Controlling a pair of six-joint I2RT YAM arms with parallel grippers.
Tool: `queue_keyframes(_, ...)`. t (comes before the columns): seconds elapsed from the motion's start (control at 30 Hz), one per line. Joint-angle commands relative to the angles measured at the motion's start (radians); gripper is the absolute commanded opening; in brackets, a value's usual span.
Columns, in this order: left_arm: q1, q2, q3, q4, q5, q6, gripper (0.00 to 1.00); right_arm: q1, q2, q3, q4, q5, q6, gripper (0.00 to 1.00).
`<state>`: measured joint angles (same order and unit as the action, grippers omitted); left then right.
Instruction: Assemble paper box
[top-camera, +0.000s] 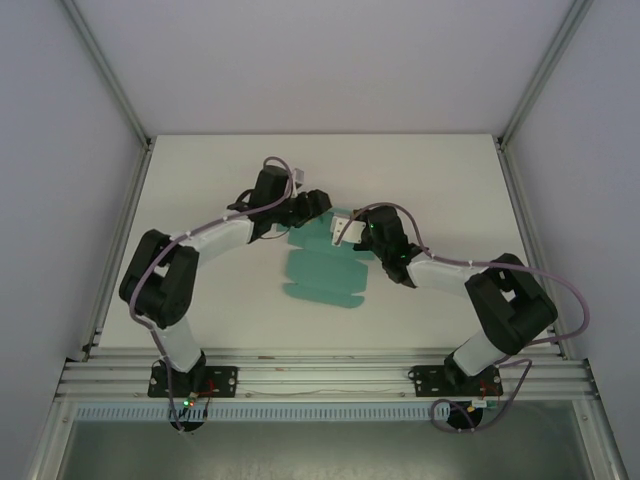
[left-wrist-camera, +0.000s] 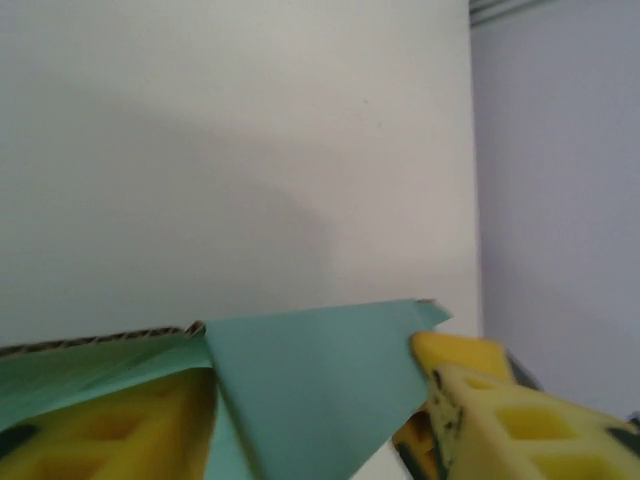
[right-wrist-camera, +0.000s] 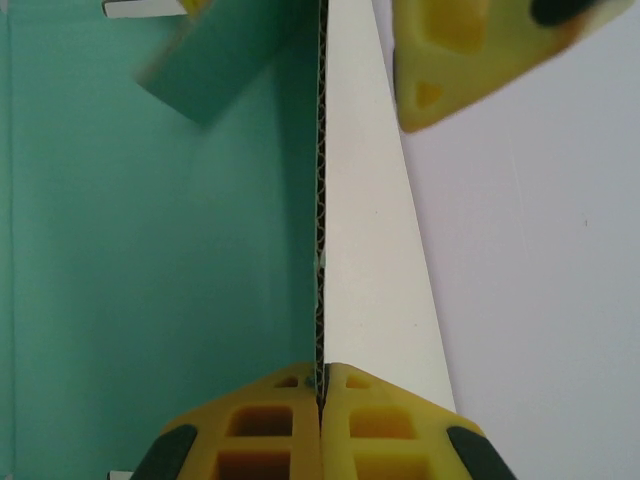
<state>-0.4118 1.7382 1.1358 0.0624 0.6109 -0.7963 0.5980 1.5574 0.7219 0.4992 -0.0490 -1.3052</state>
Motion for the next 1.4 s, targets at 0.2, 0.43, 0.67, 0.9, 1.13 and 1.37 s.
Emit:
queue_keyframes(0.2,0.068,-0.249,-0.152,-0.217,-0.260,0.211,1.00,-0.004,-0.011,0.027,0.005,-0.029,0.041,0.00)
queue_keyframes(0.43,0.168,-0.275,-0.255,-0.250,-0.319,0.358,1.00,-0.027,-0.032,0.024,-0.008,-0.068,0.073,0.00)
queue_keyframes(0.67,0.169,-0.220,-0.271,-0.246,-0.366,0.443,1.00,-0.041,-0.048,0.020,-0.014,-0.100,0.101,0.00)
queue_keyframes(0.9,0.168,-0.140,-0.247,-0.230,-0.341,0.459,0.99,-0.049,-0.062,0.019,-0.015,-0.110,0.116,0.00)
queue_keyframes(1.13,0.151,-0.129,-0.286,-0.088,-0.161,0.453,0.98,-0.050,-0.064,0.022,-0.024,-0.128,0.128,0.00)
queue_keyframes(1.37,0.132,-0.088,-0.249,-0.022,-0.033,0.443,0.97,-0.052,-0.073,0.022,-0.023,-0.137,0.149,0.00)
